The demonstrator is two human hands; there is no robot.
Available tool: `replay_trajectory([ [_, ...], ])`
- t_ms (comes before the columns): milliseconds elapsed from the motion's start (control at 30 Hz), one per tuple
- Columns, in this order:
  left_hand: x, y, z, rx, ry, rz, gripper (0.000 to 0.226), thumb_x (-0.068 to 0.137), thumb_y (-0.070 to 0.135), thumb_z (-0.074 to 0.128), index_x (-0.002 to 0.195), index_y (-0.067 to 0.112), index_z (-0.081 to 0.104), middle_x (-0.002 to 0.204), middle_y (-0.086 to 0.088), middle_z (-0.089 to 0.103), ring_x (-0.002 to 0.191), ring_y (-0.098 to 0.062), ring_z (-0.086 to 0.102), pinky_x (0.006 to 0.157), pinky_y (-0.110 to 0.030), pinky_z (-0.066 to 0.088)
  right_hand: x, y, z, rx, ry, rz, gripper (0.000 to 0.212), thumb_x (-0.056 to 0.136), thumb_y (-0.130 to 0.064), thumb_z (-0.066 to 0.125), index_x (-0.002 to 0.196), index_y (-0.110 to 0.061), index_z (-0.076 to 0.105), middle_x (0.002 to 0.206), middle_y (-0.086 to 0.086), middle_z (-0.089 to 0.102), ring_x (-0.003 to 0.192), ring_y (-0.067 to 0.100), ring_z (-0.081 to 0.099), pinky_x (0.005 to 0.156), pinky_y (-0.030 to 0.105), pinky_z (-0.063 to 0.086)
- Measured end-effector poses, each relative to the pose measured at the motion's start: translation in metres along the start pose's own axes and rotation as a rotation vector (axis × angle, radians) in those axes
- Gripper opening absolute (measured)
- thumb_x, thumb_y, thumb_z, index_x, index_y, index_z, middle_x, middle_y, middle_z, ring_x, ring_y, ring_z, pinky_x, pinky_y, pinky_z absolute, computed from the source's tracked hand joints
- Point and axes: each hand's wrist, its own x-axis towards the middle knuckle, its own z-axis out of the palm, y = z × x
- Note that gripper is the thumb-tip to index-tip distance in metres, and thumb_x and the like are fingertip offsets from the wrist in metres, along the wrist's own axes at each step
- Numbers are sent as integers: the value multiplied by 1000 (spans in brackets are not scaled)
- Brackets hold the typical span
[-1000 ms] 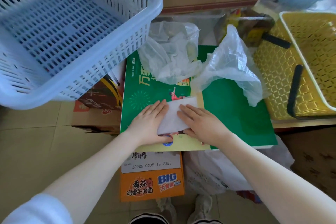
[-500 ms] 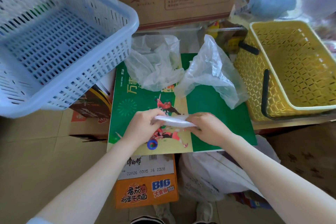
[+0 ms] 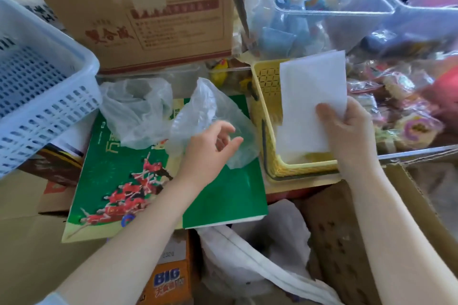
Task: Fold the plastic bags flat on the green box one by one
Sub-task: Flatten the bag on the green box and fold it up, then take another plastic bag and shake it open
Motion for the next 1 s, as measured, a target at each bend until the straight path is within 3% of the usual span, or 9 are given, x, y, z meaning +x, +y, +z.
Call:
replay_trajectory([
  [133, -8, -11, 28, 159, -103, 10, 16, 85, 23, 64, 99, 16, 62, 76, 9, 58, 68, -8, 56, 65, -16, 43, 58, 41, 5, -281, -35, 219, 14, 87, -16, 54, 97, -7, 57, 89, 7, 57, 82, 23, 56, 58, 25, 42],
  [267, -14, -20, 33, 178, -97, -27, 11, 88, 19, 59, 96, 15, 65, 83, 9, 60, 73, -8, 57, 65, -6, 39, 80, 70, 27, -572, -295, 584, 31, 88, -10, 56, 117, 0, 50, 98, 12, 51, 90, 28, 52, 71, 33, 40],
  [367, -19, -27, 32, 178, -82, -56, 11, 89, 17, 57, 96, 15, 66, 84, 10, 59, 71, 1, 53, 63, -7, 37, 82, 79, 35, -787, -477, 641, 42, 89, -18, 60, 124, 2, 47, 106, 15, 54, 103, 33, 55, 86, 40, 47],
  [433, -21, -30, 30, 189, -76, -58, 12, 89, 17, 57, 97, 15, 66, 84, 10, 59, 70, 1, 52, 65, -15, 39, 81, 83, 37, -754, -506, 692, 46, 90, -19, 59, 127, 4, 46, 115, 18, 57, 101, 32, 55, 93, 42, 46],
  [600, -13, -29, 10, 175, 118, 24, 24, 89, 10, 54, 112, 13, 60, 81, 6, 63, 65, -2, 54, 64, -24, 46, 70, 68, 48, -538, -335, 428, 36, 90, -13, 54, 124, -1, 49, 110, 9, 56, 93, 22, 53, 74, 31, 44],
  [700, 12, -31, -1, 304, 187, 97, 29, 87, 9, 56, 116, 9, 56, 103, -5, 61, 89, -17, 57, 74, -33, 48, 50, 42, 60, -310, -330, 246, 25, 92, -16, 51, 117, -13, 56, 114, 4, 60, 97, 15, 55, 78, 27, 45],
  [867, 51, -57, -11, 555, 66, -125, 70, 83, 39, 63, 139, 12, 30, 147, -14, 26, 134, -29, 25, 107, -40, 26, 16, 6, 87, -262, -178, 45, 23, 90, -4, 46, 101, -15, 63, 113, 0, 54, 106, 19, 53, 90, 32, 48],
  [933, 58, -71, -11, 611, -30, -235, 84, 80, 49, 62, 143, 13, 20, 148, -13, 25, 134, -30, 25, 108, -40, 26, 4, 0, 92, -267, -141, -12, 22, 89, -3, 47, 98, -13, 64, 105, -1, 55, 99, 17, 54, 86, 29, 48],
  [1000, 60, -81, -12, 564, -107, -324, 85, 80, 50, 63, 143, 14, 19, 137, -12, 43, 120, -31, 44, 95, -40, 40, -8, -1, 99, -241, -199, -15, 23, 90, -2, 46, 96, -13, 65, 100, -2, 58, 91, 13, 55, 81, 26, 48],
])
